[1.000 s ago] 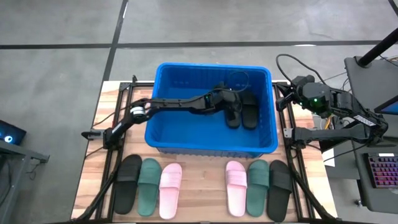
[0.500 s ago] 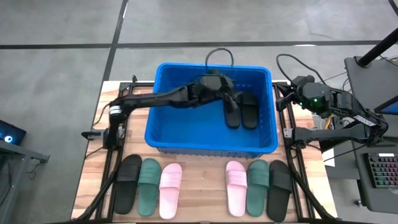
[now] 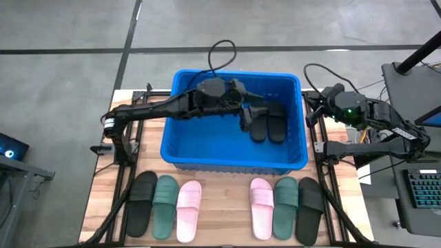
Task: Pick and place slides into bin
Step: Put the right pink slide into the blue bin
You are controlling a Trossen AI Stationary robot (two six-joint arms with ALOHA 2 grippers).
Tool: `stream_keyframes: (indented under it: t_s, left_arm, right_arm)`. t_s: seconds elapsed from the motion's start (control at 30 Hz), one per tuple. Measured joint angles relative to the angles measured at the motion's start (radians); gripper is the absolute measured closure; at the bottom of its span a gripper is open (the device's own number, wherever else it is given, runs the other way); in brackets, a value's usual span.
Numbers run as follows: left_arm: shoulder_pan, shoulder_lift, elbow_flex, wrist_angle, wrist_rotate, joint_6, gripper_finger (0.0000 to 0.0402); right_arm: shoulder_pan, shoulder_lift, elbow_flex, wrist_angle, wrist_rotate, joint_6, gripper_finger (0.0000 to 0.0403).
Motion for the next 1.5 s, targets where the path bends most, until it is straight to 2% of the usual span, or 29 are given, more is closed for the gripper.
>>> stream_keyframes:
  t_s: [0.23,0.43,0.63,0.73,0.87,0.97,1.1,1.2,1.27,1.4,1.5]
  left_arm:
    - [-0.074,-0.019,0.002,0.001,0.106,-0.024,0.0222]
    - [-0.128,-0.053,0.001,0.000,0.115,-0.024,0.0264]
    - [-0.139,-0.126,-0.004,-0.136,0.187,-0.024,0.0289]
    - [-0.139,-0.168,-0.011,-0.241,0.233,-0.022,0.0290]
    - [-0.152,-0.221,-0.012,-0.383,0.236,0.009,0.0291]
    - [-0.168,-0.264,-0.013,-0.488,0.236,0.060,0.0291]
    - [-0.189,-0.318,-0.014,-0.590,0.226,0.070,0.0291]
    - [-0.208,-0.365,-0.034,-0.610,0.208,0.108,0.0291]
    - [-0.221,-0.406,-0.064,-0.592,0.191,0.124,0.0291]
    - [-0.236,-0.509,-0.153,-0.564,0.123,0.134,0.0291]
    - [-0.238,-0.587,-0.264,-0.512,0.059,0.133,0.0291]
  right_arm:
    - [0.000,0.000,0.000,0.000,-0.111,-0.001,0.0390]
    - [0.000,-0.001,0.000,0.002,-0.149,0.035,0.0390]
    - [0.000,0.002,0.005,0.060,-0.312,0.093,0.0390]
    - [0.004,0.000,0.002,0.174,-0.425,0.094,0.0390]
    - [0.039,0.002,-0.008,0.407,-0.566,0.085,0.0390]
    - [0.099,0.020,-0.014,0.572,-0.596,0.077,0.0390]
    - [0.245,0.078,-0.020,0.826,-0.662,0.036,0.0390]
    - [0.377,0.145,-0.020,0.987,-0.644,-0.068,0.0390]
    - [0.463,0.191,-0.014,1.022,-0.583,-0.141,0.0390]
    - [0.605,0.278,-0.012,1.017,-0.331,-0.224,0.0390]
    - [0.682,0.332,-0.012,1.018,-0.130,-0.246,0.0390]
